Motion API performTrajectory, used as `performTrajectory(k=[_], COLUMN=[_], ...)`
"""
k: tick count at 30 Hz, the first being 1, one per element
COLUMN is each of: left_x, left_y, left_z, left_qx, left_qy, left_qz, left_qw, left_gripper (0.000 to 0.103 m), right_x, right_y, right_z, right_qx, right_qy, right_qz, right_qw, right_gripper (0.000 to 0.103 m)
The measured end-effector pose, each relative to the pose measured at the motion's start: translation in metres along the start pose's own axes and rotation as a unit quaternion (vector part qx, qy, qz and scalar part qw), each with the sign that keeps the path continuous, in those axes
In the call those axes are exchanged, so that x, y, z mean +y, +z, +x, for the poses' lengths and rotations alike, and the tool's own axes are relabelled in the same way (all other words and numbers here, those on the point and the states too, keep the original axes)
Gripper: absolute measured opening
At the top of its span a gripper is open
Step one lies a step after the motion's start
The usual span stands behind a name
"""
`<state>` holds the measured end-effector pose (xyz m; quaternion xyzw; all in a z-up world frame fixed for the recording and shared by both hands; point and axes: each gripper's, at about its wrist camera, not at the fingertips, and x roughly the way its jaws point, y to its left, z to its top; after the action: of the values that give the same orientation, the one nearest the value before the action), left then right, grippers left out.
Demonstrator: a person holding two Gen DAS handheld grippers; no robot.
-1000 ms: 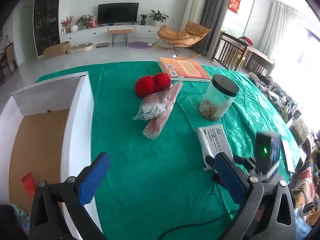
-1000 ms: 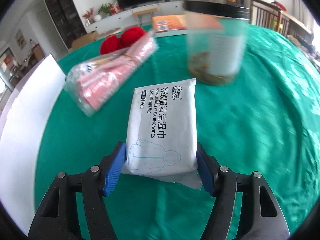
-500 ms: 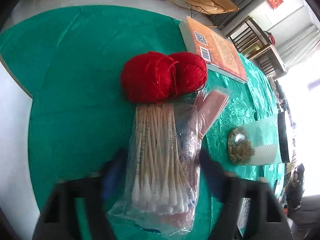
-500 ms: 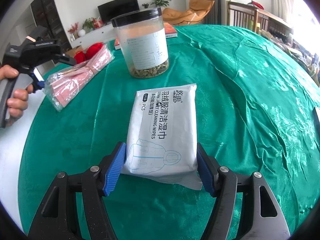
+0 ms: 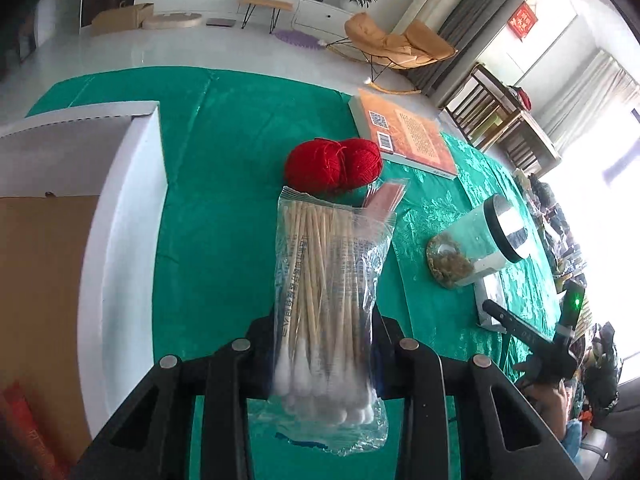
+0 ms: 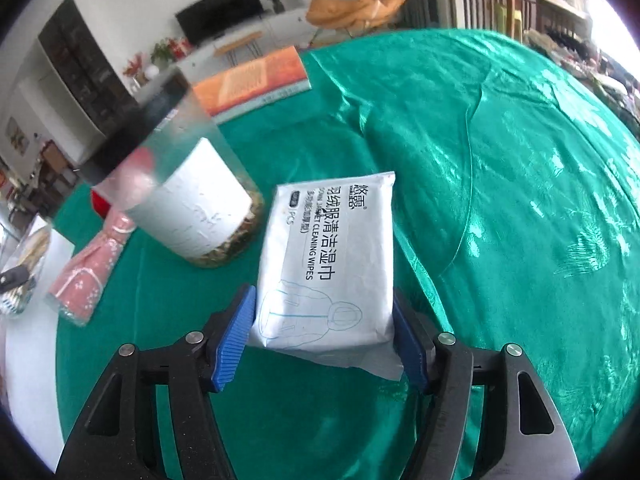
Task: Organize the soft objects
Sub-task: 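Carry both items over the white box and open both tools to drop them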
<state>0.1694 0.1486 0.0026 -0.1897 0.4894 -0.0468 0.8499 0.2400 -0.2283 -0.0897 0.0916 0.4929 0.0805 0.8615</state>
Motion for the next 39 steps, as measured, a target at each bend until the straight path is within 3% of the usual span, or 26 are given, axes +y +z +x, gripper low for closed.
performTrajectory(k=[2, 5, 7, 12, 15, 19, 25, 27, 28, 29, 31, 32, 35, 39], left_x=[0.000, 0.004, 0.004, 0.025, 0.060, 0.119, 0.175, 0.187, 0.192, 0.195, 0.197, 0.199, 0.193, 0.160], left_y=[-0.008, -0.016, -0.021, -0.042, -0.065, -0.101, -0.145, -0.153, -0.157, -0.160, -0.167, -0.168, -0.166, -0.158], left_z=[-0.009, -0.030, -0.052, -0.109, -0.140, -0.174, -0.211, -0.215, -0.216, -0.217, -0.221, -0.221, -0.213, -0.201], left_qx=[-0.007, -0.016, -0.030, -0.066, -0.075, -0.083, -0.102, -0.107, -0.112, -0.121, -0.152, -0.155, -0.159, -0.176], left_qy=[0.005, -0.007, -0.016, -0.010, 0.028, 0.080, 0.192, 0.218, 0.230, 0.240, 0.257, 0.256, 0.235, 0.190], left_qz=[0.008, 0.010, 0.013, 0.009, -0.015, -0.069, -0.093, -0.105, -0.111, -0.117, -0.125, -0.125, -0.119, -0.096], left_qw=[0.9999, 0.9998, 0.9994, 0.9978, 0.9967, 0.9909, 0.9716, 0.9644, 0.9603, 0.9560, 0.9460, 0.9459, 0.9516, 0.9610], left_gripper=[0.033, 0.033, 0.033, 0.033, 0.033, 0.033, 0.036, 0.053, 0.081, 0.102, 0.103, 0.103, 0.103, 0.103], right_x=[0.008, 0.024, 0.019, 0.020, 0.052, 0.126, 0.279, 0.327, 0.347, 0.366, 0.392, 0.400, 0.383, 0.317], right_y=[0.010, 0.011, 0.013, 0.017, 0.016, -0.004, -0.062, -0.087, -0.097, -0.107, -0.122, -0.130, -0.137, -0.124], right_z=[0.004, 0.009, 0.005, -0.060, -0.105, -0.147, -0.171, -0.169, -0.166, -0.160, -0.146, -0.140, -0.133, -0.124], right_qx=[0.013, 0.028, 0.025, -0.061, -0.091, -0.094, -0.043, -0.014, 0.004, 0.023, 0.057, 0.071, 0.062, -0.015], right_qy=[-0.009, -0.059, -0.056, -0.048, -0.006, 0.098, 0.267, 0.310, 0.330, 0.347, 0.363, 0.362, 0.349, 0.236], right_qz=[-0.011, -0.057, -0.035, -0.023, -0.053, -0.102, -0.187, -0.209, -0.215, -0.220, -0.232, -0.237, -0.231, -0.224], right_qw=[1.000, 0.996, 0.997, 0.997, 0.994, 0.985, 0.944, 0.927, 0.919, 0.911, 0.900, 0.899, 0.906, 0.945], right_gripper=[0.079, 0.068, 0.065, 0.064, 0.064, 0.064, 0.065, 0.065, 0.066, 0.070, 0.075, 0.076, 0.076, 0.077])
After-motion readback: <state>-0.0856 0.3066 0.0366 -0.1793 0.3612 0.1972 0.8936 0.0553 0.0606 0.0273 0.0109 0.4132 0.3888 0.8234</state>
